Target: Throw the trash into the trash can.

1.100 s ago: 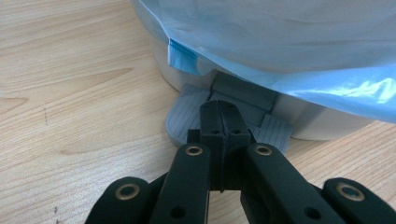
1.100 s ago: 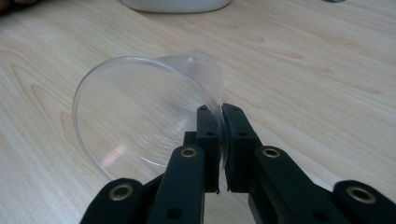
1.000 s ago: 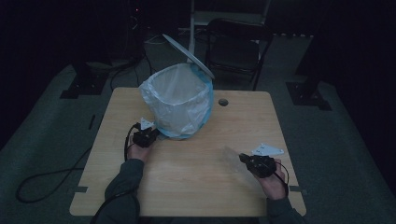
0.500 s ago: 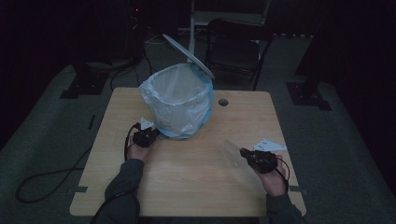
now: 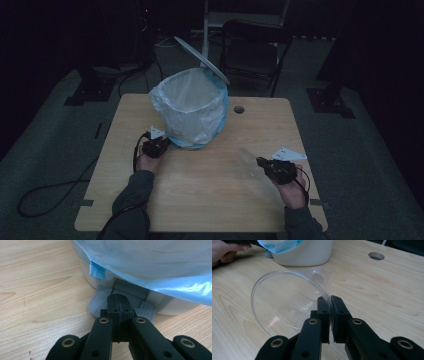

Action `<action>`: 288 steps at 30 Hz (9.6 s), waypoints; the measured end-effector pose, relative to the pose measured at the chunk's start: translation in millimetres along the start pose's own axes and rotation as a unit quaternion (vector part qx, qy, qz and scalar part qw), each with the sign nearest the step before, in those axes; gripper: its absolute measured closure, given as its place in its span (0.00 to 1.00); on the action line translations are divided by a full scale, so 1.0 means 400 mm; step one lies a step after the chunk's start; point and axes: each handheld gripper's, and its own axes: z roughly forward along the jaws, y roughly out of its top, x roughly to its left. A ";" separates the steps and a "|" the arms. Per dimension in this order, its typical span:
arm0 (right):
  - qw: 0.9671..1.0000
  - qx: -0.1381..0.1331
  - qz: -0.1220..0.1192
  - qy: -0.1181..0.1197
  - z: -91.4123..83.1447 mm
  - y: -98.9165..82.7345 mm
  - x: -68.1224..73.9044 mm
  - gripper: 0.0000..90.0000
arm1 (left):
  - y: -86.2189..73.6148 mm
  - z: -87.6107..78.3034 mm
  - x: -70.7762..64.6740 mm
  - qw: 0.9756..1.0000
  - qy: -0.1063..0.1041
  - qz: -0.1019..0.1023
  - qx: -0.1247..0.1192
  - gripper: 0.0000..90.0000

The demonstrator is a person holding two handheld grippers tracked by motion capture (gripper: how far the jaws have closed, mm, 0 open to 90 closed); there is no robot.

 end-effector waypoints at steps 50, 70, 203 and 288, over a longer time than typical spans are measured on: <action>0.997 -0.068 -0.032 -0.004 -0.051 0.168 0.011 0.96 | 0.000 0.000 -0.001 1.000 0.002 0.000 -0.001 1.00; 0.994 -0.097 -0.052 0.006 -0.063 0.254 0.019 0.96 | 0.000 0.000 -0.001 1.000 0.001 -0.001 0.000 1.00; 0.990 -0.129 -0.039 0.049 0.163 0.599 0.106 0.96 | 0.000 0.000 0.000 1.000 0.000 -0.003 0.001 1.00; 0.989 -0.125 -0.075 0.035 0.186 0.597 0.172 0.62 | 0.000 0.000 -0.001 1.000 0.003 -0.003 0.000 1.00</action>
